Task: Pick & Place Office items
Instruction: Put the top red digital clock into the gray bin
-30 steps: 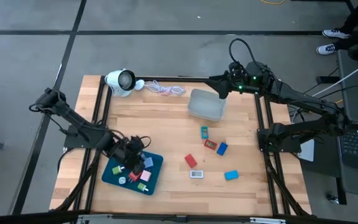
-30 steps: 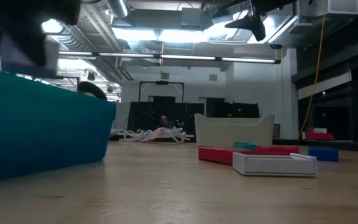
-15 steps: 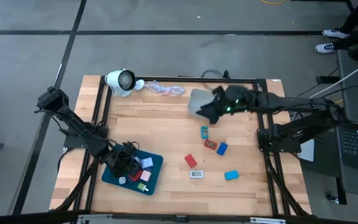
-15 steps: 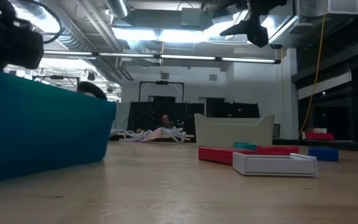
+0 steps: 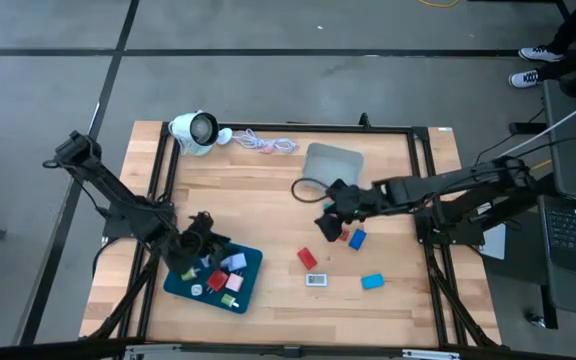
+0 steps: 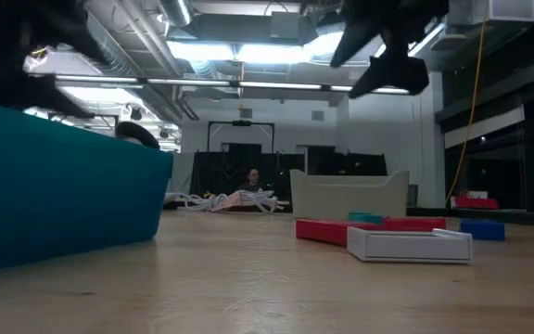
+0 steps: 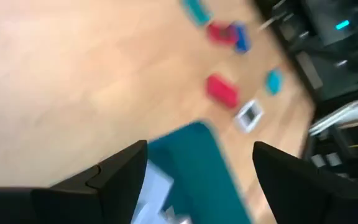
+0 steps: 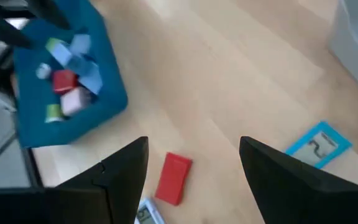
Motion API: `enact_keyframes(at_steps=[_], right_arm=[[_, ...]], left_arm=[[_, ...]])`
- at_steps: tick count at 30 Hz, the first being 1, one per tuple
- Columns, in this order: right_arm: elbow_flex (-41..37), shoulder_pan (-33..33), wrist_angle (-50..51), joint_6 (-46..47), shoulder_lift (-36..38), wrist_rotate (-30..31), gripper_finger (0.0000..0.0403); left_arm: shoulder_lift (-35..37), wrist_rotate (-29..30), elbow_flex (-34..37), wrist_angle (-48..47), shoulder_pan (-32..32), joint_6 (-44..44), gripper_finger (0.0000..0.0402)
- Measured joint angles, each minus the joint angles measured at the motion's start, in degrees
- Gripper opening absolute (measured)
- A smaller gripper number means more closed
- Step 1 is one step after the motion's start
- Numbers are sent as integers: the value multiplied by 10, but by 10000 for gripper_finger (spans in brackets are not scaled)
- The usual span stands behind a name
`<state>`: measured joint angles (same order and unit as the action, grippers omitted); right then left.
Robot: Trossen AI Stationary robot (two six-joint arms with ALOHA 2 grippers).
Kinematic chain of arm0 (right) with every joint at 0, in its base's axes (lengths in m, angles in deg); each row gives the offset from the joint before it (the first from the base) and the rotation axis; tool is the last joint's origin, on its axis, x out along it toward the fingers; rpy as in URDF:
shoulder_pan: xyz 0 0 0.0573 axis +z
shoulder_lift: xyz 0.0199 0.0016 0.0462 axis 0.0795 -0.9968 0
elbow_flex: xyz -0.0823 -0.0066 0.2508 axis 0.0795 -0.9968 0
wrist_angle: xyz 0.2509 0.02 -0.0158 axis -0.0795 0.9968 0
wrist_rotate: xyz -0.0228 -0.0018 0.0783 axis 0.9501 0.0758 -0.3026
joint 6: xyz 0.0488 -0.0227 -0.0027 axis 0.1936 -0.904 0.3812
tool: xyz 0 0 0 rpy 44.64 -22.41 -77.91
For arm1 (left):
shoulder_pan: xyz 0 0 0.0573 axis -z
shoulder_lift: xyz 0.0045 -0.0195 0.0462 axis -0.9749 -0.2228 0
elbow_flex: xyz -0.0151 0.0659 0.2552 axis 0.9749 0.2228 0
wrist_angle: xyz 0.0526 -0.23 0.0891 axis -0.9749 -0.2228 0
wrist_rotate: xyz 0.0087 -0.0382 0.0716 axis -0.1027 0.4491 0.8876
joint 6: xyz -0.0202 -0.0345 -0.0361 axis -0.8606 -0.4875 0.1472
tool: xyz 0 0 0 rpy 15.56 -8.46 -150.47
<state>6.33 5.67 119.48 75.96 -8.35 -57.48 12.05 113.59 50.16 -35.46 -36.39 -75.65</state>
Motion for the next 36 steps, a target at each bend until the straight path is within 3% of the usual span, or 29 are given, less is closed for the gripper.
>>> enact_keyframes(at_steps=[5, 14, 19, 36], right_arm=[[0, 28, 19, 40, -34, 9, 257], [0, 56, 221, 91, -92, 22, 257], [0, 39, 212, 91, -114, 22, 257], [0, -12, 152, -54, -171, -26, 257]], left_arm=[[54, 1, 0, -5, 0, 57, 286], [119, 16, 0, 2, 0, 129, 283], [127, 16, 0, -3, 0, 151, 283], [127, 12, 0, -2, 0, 151, 281]])
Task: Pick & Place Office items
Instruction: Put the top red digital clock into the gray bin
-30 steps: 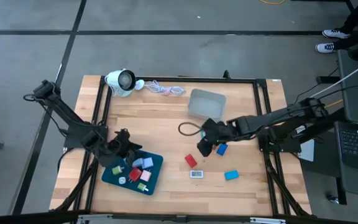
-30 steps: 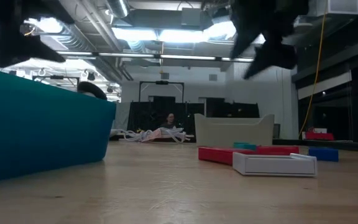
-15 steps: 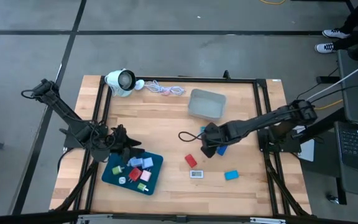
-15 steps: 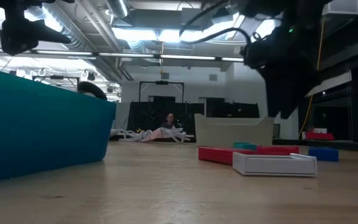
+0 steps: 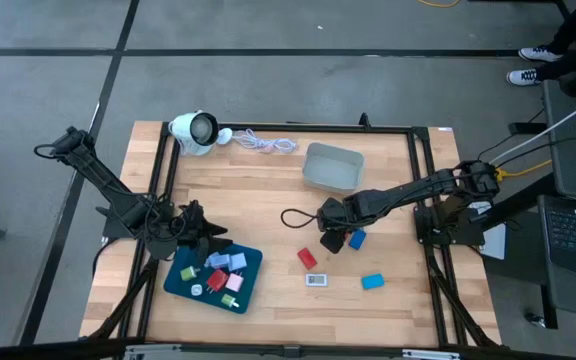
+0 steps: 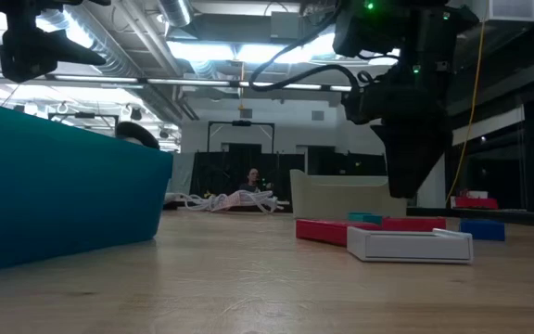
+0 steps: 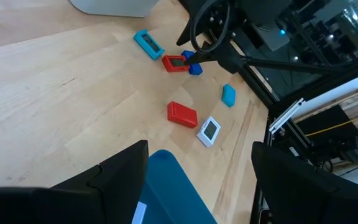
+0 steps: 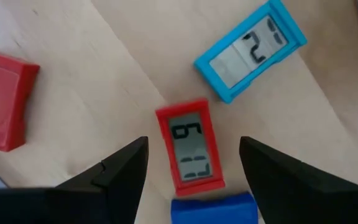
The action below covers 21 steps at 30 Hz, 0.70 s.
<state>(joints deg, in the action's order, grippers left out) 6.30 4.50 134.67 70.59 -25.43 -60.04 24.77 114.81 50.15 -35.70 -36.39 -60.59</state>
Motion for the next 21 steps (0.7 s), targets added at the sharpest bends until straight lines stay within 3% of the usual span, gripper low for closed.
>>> enact_keyframes(at_steps=[21], right_arm=[[1, -11, -51, -14, -76, -42, 248]], left_arm=[[0, -16, 0, -2, 0, -5, 281]])
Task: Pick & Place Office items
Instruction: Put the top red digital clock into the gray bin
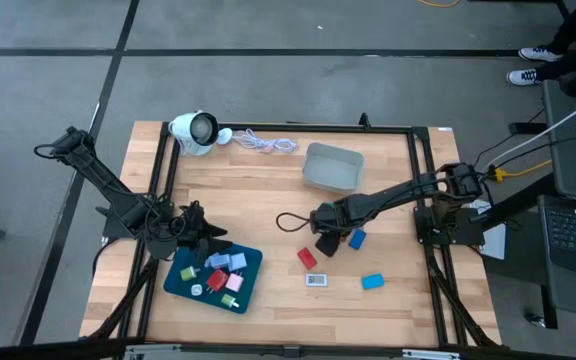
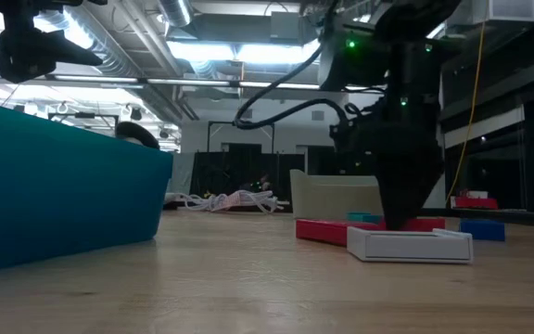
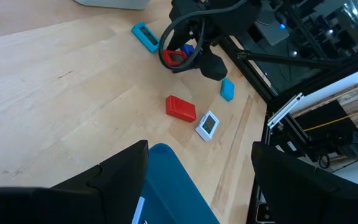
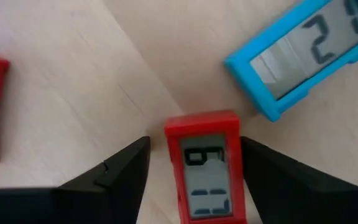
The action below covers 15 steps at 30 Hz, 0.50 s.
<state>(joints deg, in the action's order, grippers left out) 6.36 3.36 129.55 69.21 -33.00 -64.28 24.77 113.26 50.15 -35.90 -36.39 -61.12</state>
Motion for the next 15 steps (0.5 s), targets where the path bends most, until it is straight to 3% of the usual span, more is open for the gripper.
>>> enact_keyframes(at_steps=[6, 15], right_arm=[[0, -6, -5, 39, -2, 9, 149], [-1, -11, -91, 79, 2, -17, 146]], left_arm=[[0, 0, 0, 0, 0, 0, 281], [0, 0, 0, 1, 0, 0, 281]])
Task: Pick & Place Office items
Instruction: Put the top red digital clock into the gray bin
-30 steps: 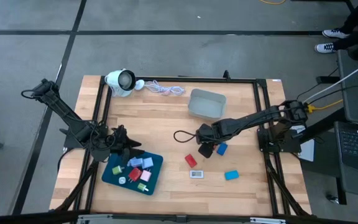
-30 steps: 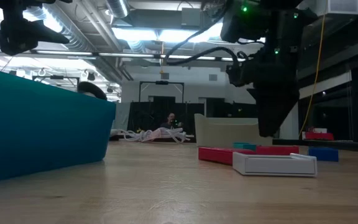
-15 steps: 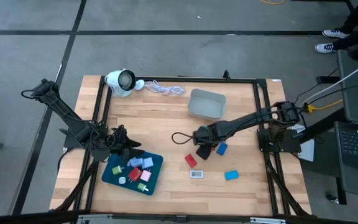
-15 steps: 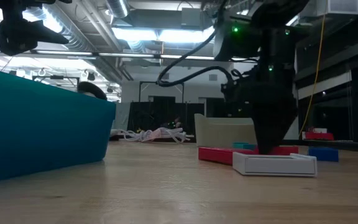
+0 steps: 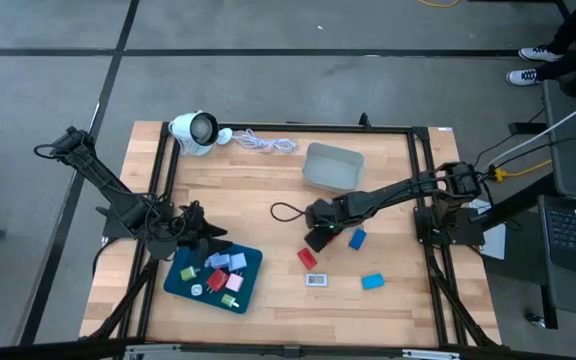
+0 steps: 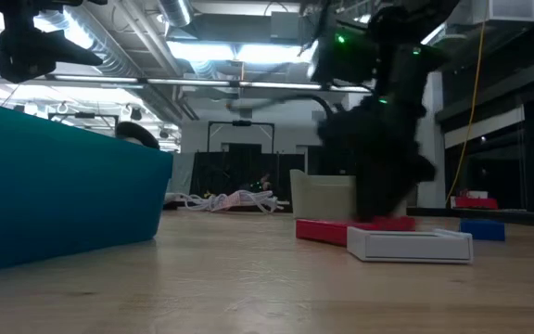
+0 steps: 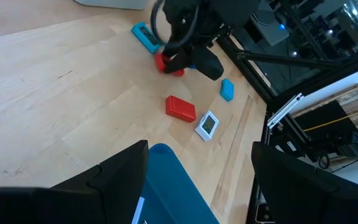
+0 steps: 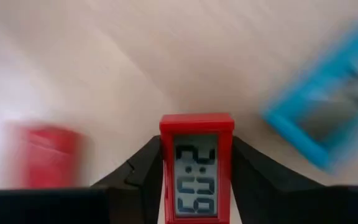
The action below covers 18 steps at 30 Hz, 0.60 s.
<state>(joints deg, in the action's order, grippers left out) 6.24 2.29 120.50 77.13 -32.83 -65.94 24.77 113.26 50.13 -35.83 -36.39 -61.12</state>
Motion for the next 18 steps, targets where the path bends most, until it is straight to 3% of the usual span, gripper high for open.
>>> enact_keyframes(at_steps=[5, 8, 13, 18], right_arm=[[7, -5, -160, 48, 20, -17, 146], [40, -15, -200, 53, 22, 10, 146], [123, -50, -171, -17, 23, 57, 145], [206, -109, -35, -96, 23, 124, 145]], left_arm=[[0, 0, 0, 0, 0, 0, 281], [0, 0, 0, 0, 0, 0, 281], [0, 0, 0, 2, 0, -4, 281], [0, 0, 0, 2, 0, -5, 281]])
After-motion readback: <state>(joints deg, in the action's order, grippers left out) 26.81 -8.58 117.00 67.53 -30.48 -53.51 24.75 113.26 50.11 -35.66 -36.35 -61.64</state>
